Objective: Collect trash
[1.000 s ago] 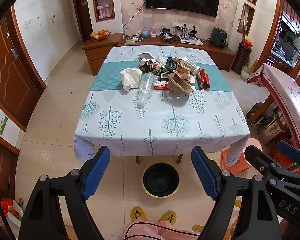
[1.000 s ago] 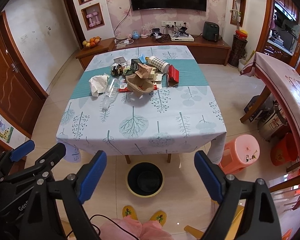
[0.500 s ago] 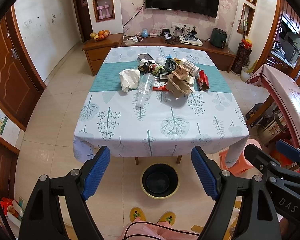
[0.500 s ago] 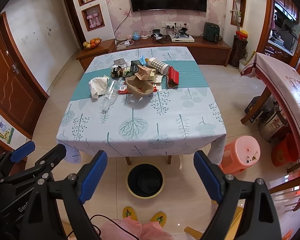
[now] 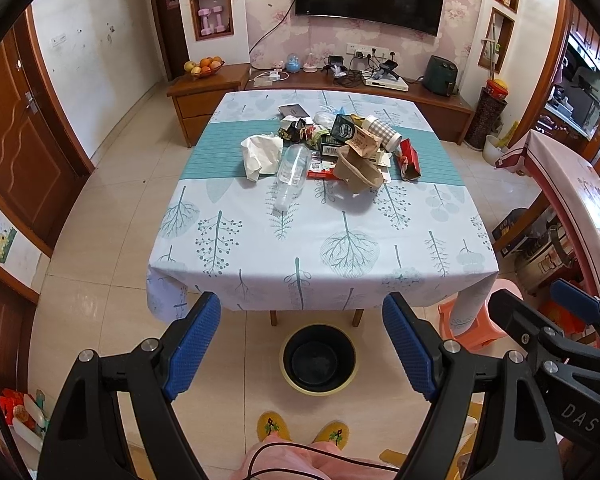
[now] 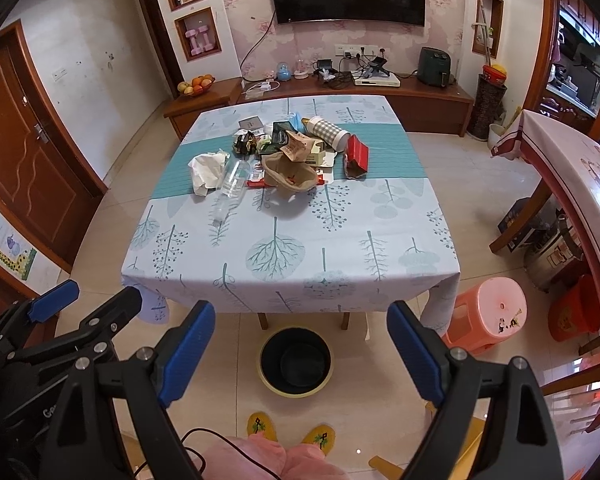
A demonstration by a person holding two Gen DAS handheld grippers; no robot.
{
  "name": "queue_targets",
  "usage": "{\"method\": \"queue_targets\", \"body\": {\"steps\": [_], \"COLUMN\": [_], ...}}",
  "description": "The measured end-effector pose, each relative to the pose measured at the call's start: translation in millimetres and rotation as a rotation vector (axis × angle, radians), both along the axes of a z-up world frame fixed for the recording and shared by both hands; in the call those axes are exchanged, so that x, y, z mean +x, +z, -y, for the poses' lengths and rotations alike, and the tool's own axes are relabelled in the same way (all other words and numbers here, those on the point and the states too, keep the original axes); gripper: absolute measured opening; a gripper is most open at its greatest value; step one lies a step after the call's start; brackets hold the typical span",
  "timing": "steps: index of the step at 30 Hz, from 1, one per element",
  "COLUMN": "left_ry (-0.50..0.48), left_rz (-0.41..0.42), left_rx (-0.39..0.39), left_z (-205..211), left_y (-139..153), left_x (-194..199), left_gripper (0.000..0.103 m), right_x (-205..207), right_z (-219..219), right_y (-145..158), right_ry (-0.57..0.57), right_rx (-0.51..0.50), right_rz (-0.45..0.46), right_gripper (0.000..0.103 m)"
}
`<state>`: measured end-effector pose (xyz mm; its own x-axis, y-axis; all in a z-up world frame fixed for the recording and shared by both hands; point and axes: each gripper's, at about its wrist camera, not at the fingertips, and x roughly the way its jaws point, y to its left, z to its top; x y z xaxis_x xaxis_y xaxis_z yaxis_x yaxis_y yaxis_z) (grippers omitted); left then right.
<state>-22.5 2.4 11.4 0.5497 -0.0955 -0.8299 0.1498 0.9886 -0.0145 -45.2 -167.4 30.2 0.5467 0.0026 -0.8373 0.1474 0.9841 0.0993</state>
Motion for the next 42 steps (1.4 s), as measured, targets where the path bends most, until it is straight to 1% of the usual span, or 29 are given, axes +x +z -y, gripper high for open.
{"method": "queue_targets", "body": {"steps": [10, 18, 23, 25, 26, 27, 29, 31, 33, 35, 36, 38, 40, 42], "left_ry": [0.0, 0.013, 0.022, 0.021, 0.019, 0.016, 0.016, 0.018, 0.013, 0.002, -0.011, -0.029, -0.06, -0.079], "left_rz": [-0.002, 0.01, -0.001, -0.013, -0.02, -0.031, -0.048, -0.067, -0.089, -0.121, -0.149, -0.186, -0.223, -0.25], "left_rx": [0.005, 0.023, 0.03, 0.029, 0.028, 0.024, 0.014, -0.009, -0.035, -0.057, -0.082, -0.116, -0.154, -0.15], "left_z": [-1, 4, 3, 2, 1, -2, -6, -14, -20, -24, -28, -32, -36, -38], "left_y": [2, 16, 19, 19, 17, 15, 13, 9, 3, -3, -9, -19, -34, -50], "left_x": [-1, -2, 10, 18, 23, 31, 45, 64, 87, 109, 127, 151, 183, 208], "left_gripper": [0.081, 0.081, 0.081, 0.081, 0.081, 0.082, 0.082, 0.082, 0.082, 0.082, 0.082, 0.082, 0.082, 0.082], "right_x": [-3, -1, 10, 18, 22, 27, 40, 55, 71, 89, 100, 122, 149, 175], "right_z": [2, 6, 10, 11, 11, 12, 12, 12, 10, 9, 8, 5, 1, -4], "right_y": [3, 8, 8, 6, 4, 3, -2, -8, -14, -19, -23, -32, -44, -57], "right_ry": [0.009, 0.02, 0.019, 0.019, 0.023, 0.026, 0.029, 0.033, 0.031, 0.02, 0.017, 0.021, 0.032, 0.041], "right_rx": [0.027, 0.055, 0.092, 0.113, 0.121, 0.131, 0.146, 0.154, 0.15, 0.14, 0.137, 0.126, 0.098, 0.065], "right_rz": [0.022, 0.036, 0.043, 0.04, 0.038, 0.033, 0.02, 0.013, 0.004, -0.006, -0.011, -0.026, -0.04, -0.058], "right_gripper": [0.089, 0.089, 0.088, 0.083, 0.075, 0.069, 0.067, 0.063, 0.056, 0.054, 0.054, 0.054, 0.054, 0.054]}}
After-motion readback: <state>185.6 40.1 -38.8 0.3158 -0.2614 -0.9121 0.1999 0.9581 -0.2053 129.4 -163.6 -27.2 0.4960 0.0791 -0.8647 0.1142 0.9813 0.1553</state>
